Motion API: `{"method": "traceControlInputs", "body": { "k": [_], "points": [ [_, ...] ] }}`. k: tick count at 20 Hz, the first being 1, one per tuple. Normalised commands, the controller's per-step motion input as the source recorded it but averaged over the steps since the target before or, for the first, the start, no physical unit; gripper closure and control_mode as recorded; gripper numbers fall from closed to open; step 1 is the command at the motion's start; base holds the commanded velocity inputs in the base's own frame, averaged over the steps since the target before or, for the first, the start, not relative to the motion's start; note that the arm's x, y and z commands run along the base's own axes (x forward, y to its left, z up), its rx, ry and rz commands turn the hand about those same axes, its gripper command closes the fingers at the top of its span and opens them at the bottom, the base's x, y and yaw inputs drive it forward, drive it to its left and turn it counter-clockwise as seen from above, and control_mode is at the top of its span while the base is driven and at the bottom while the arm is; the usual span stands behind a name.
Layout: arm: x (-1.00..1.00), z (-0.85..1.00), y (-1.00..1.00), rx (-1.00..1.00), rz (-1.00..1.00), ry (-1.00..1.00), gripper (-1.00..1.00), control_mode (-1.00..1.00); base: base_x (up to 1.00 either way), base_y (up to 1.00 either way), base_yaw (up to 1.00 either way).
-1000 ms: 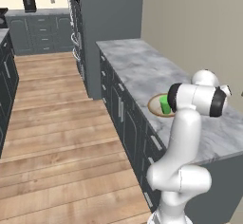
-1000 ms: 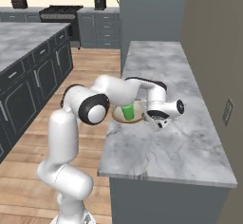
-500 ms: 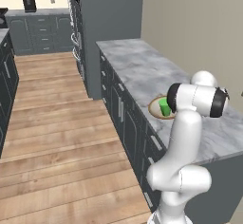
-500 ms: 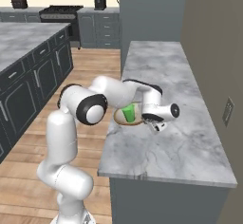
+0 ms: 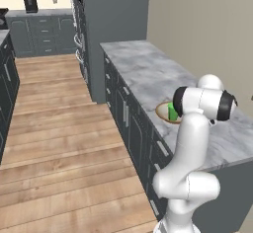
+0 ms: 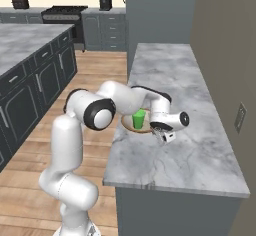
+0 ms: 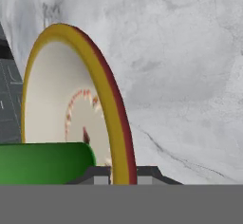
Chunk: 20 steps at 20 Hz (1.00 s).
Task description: Place the cup inside the bowl on the dining table and move the bowl to any counter.
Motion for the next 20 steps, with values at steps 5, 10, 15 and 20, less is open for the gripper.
{"method": "traceControlInputs", "body": {
  "k": [5,10,15,20],
  "points": [
    [0.00,-0.14,0.00,0.00,-0.03,0.01,1.00,-1.00,0.00,0.00,0.00],
    [0.00,0.00,0.00,0.00,0.00,0.00,1.00,-1.00,0.00,0.00,0.00],
    [0.00,0.00,0.03,0.00,0.00,0.03,-1.00,-1.00,0.00,0.00,0.00],
    [0.00,0.14,0.00,0.00,0.00,0.00,-1.00,-1.00,0.00,0.00,0.00]
  ]
}}
